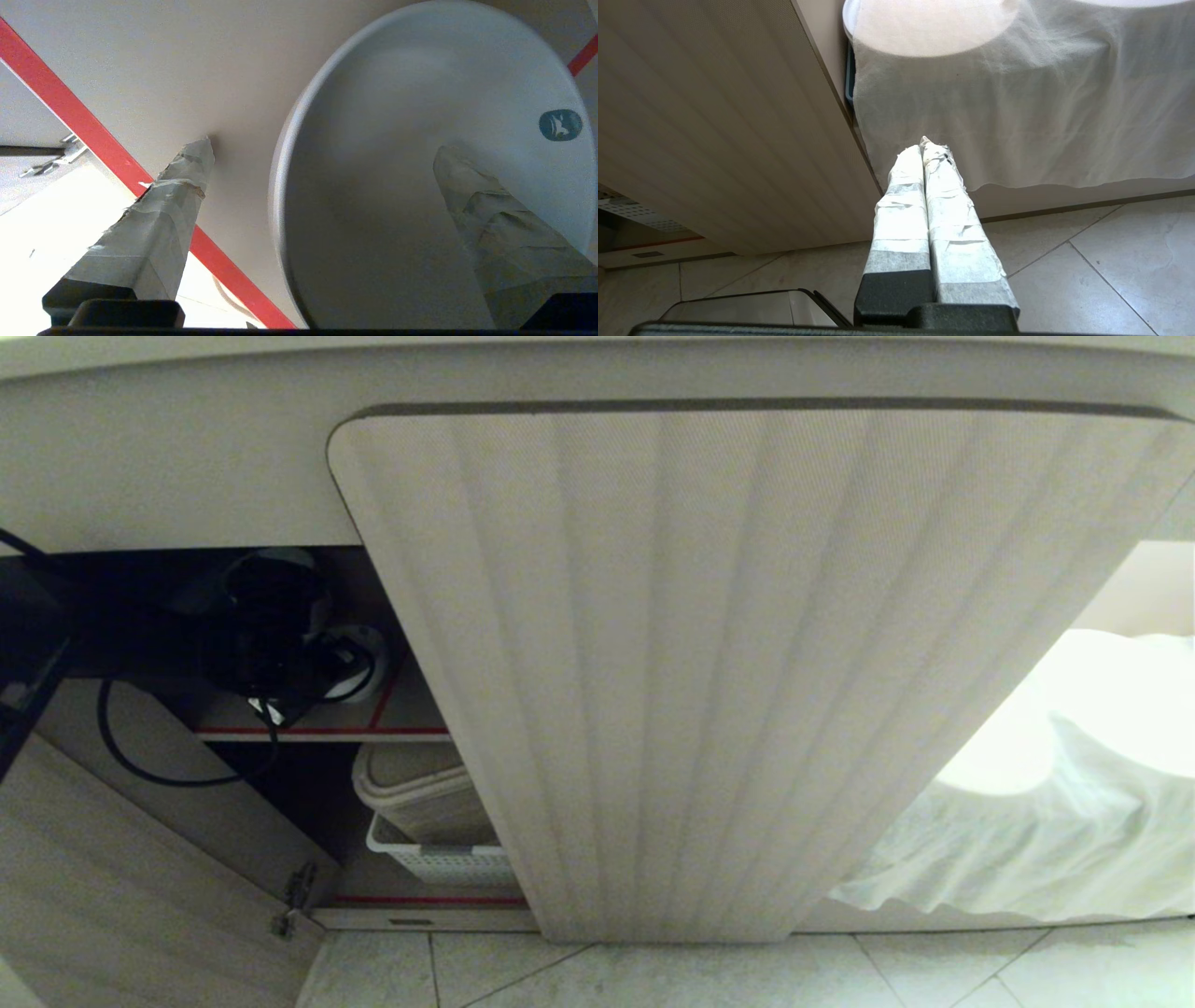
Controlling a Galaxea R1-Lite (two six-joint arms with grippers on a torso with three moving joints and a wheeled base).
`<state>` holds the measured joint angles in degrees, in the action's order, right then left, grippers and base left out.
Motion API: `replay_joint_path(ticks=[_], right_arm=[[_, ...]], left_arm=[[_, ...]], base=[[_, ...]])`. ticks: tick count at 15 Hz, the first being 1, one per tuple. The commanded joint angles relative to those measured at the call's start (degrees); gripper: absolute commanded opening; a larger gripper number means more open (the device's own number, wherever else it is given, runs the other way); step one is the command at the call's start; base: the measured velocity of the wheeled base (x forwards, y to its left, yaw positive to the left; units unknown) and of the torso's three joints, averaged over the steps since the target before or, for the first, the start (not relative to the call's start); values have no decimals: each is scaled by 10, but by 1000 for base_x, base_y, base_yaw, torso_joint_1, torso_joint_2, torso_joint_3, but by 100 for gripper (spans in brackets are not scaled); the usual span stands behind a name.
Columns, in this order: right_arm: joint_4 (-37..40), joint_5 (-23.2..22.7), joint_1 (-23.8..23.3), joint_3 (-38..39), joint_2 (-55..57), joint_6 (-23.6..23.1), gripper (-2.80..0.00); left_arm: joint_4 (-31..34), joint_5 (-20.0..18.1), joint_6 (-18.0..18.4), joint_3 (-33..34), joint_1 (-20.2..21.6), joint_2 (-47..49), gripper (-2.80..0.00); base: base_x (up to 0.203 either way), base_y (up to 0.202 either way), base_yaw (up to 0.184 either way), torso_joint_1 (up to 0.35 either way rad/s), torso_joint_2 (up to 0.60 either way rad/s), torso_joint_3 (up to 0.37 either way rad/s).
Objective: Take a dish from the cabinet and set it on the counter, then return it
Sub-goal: Take the bowl from the cabinet
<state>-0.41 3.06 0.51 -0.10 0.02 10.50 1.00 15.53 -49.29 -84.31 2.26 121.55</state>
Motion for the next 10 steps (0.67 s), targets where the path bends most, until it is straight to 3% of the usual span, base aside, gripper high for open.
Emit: replay_joint_path(ticks=[1, 10], right_arm=[[0, 0, 0, 0, 0, 1, -280], [0, 0, 0, 0, 0, 1, -280]], left_arm=[[14, 0, -4, -1, 4, 4, 0], [15, 0, -15, 0, 3, 4, 0]], base=[[0, 0, 0, 0, 0, 0], [0, 0, 0, 0, 0, 0]])
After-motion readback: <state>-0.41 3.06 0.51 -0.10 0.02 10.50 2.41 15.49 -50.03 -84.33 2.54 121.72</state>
